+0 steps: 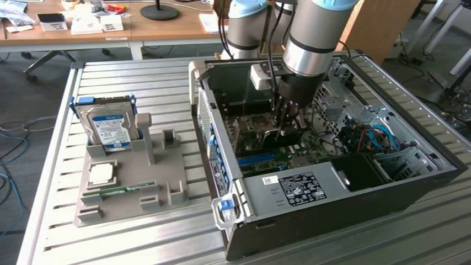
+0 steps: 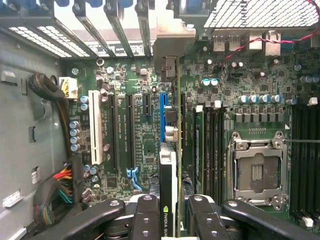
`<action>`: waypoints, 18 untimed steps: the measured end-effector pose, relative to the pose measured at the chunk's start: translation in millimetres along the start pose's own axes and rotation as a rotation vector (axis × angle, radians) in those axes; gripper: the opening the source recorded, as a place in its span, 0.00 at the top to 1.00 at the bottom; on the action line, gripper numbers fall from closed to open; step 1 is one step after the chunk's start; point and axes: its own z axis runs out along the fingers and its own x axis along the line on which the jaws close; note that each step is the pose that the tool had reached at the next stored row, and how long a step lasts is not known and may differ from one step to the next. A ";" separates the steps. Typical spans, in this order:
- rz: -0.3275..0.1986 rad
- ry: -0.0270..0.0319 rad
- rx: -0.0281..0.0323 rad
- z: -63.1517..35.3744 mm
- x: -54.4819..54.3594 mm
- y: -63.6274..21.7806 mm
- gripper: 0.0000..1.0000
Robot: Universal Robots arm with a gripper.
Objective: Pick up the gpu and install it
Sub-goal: 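Insert the gpu into the slot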
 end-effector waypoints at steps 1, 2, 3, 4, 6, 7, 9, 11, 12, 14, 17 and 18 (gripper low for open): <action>0.000 0.0000 0.0000 0.1 0.0 0.7 0.73; 0.000 0.0001 -0.0001 0.2 0.1 1.3 0.73; 0.000 0.0001 -0.0001 0.3 0.2 1.6 0.73; 0.000 0.0001 -0.0001 0.4 0.5 1.7 0.73; 0.000 0.0002 0.0000 0.4 1.1 1.8 0.73; 0.000 0.0001 0.0000 0.4 1.1 2.0 0.73; 0.000 0.0001 0.0000 0.5 1.3 2.8 0.73; 0.000 0.0001 0.0000 0.5 1.5 4.0 0.73; 0.000 0.0002 0.0000 0.6 1.6 4.4 0.73; 0.000 0.0003 -0.0001 0.5 2.5 4.6 0.73; 0.000 0.0002 0.0000 0.6 4.0 5.1 0.73; 0.000 0.0002 0.0000 0.6 4.3 5.3 0.73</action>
